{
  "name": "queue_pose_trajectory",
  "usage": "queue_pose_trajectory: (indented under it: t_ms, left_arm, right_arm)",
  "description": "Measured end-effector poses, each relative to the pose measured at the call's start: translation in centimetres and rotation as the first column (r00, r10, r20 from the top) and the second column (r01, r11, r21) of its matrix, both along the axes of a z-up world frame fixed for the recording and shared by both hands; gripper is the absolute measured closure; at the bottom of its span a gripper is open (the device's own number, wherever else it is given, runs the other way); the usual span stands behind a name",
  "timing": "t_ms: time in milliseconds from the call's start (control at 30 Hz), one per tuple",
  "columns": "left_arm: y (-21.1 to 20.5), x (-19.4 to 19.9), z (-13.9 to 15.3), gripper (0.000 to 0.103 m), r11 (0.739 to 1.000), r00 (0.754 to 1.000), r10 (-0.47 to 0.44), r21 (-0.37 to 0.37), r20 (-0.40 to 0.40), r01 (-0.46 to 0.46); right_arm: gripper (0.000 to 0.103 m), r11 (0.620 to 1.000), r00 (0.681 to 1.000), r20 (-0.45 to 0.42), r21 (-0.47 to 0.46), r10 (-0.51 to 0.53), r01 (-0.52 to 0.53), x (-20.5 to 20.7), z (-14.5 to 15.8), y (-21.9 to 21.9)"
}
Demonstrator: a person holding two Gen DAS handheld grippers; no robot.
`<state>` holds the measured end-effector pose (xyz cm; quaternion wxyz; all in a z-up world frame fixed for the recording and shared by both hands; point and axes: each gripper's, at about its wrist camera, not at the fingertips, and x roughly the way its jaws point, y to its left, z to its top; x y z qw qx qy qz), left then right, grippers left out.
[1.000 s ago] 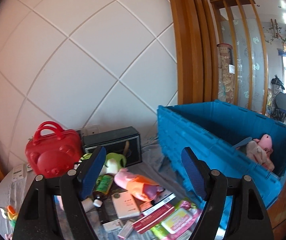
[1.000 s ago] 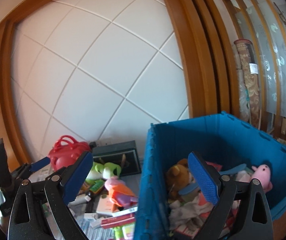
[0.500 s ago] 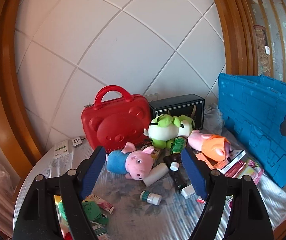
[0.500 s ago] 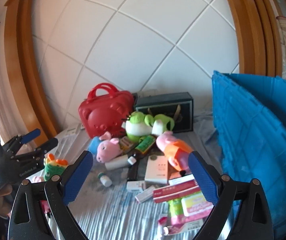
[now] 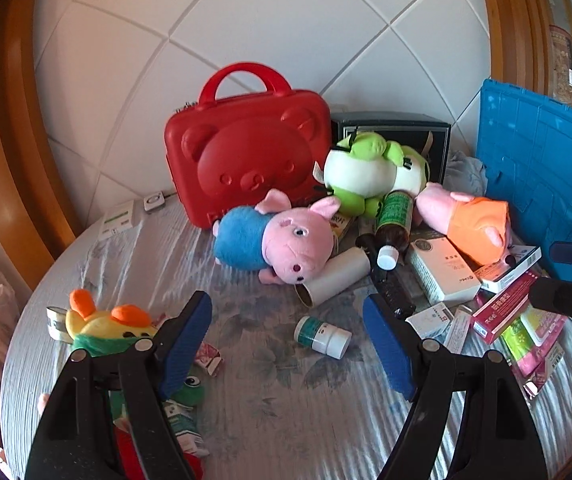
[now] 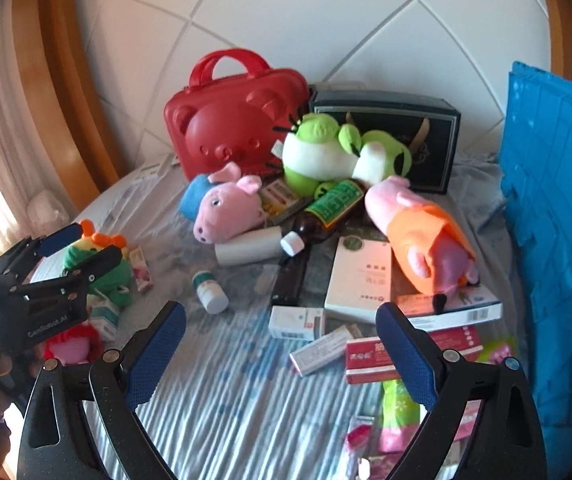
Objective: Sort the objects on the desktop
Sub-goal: 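Grasp the white teal-labelled pill bottle with the left tool while the right grasps a white medicine box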
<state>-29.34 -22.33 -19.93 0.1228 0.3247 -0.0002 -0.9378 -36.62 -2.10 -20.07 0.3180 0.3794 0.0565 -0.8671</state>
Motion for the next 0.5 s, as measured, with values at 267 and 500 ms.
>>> queue_pose_trajectory:
  t_ms: [267,500]
  left_arm:
    - [-0.4,-4.9,-6.7,0.025,0.999,0.986,-0.003,0.05,0.169,-0.005]
    - [-1.1,-8.2,-10.0,0.025,0.993,0.968,0.001,0.114,0.25,-0.031]
  right_arm:
    - [0.006,0.995,0.989,0.147,0.089,0.036,-0.049,-4.6,-7.2,-3.4]
    - [0.011,0.989,0.97,0.243,0.143,0.007,-0.043,-7.6,-11.1,-5.1]
